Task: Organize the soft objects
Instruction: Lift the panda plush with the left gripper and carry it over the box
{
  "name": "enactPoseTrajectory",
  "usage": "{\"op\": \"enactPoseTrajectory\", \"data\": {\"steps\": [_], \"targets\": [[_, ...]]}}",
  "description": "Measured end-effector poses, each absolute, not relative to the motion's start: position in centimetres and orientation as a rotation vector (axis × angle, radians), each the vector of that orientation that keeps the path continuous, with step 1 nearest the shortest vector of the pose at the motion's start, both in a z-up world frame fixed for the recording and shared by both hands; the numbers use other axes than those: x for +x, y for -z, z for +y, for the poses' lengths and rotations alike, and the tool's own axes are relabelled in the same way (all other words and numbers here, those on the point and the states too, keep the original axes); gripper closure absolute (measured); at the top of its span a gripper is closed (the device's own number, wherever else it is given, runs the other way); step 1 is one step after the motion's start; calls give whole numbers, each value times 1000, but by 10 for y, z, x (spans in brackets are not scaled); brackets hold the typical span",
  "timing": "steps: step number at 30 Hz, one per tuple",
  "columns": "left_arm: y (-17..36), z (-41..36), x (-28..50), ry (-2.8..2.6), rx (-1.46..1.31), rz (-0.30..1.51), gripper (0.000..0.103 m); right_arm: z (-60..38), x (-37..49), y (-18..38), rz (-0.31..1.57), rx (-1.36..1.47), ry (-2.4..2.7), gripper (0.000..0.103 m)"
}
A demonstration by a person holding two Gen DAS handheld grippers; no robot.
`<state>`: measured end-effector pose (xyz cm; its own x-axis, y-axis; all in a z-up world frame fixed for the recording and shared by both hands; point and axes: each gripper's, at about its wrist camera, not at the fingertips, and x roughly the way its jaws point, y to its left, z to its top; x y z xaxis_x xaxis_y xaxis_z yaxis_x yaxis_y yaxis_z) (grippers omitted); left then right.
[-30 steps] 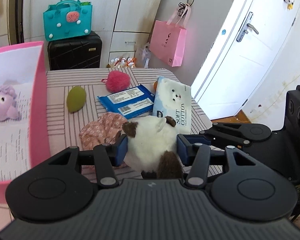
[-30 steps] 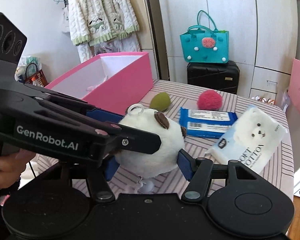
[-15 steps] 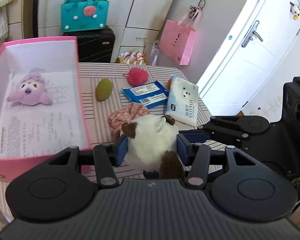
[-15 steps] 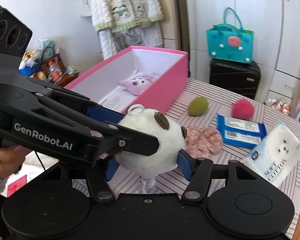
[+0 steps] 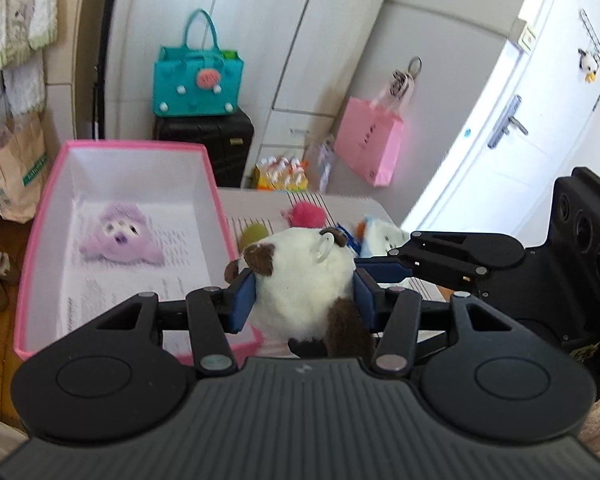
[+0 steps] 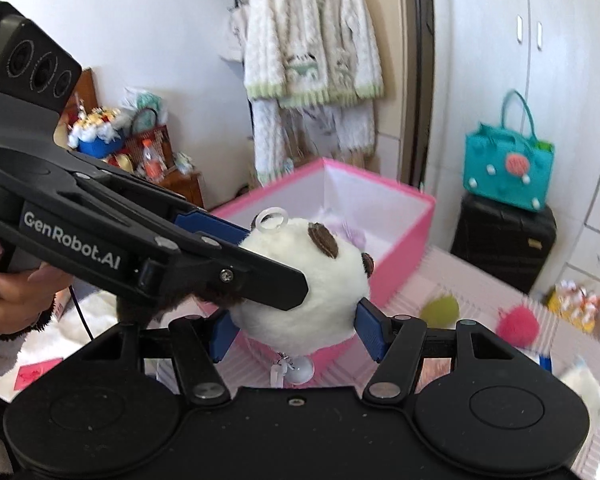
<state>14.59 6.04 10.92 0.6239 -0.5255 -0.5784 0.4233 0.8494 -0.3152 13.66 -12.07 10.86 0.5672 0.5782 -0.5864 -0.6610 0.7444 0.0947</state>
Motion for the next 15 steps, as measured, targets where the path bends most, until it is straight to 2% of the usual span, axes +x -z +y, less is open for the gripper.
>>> {"op": "enactPoseTrajectory", "data": {"steps": [9,15], "targets": [[-119,82,185,462,-152,618,52,-90,186,-119,510,-242,-764,36],[-97,96,239,431,-218,651,52,-78,243,-102,516,-278,-782,36]]}}
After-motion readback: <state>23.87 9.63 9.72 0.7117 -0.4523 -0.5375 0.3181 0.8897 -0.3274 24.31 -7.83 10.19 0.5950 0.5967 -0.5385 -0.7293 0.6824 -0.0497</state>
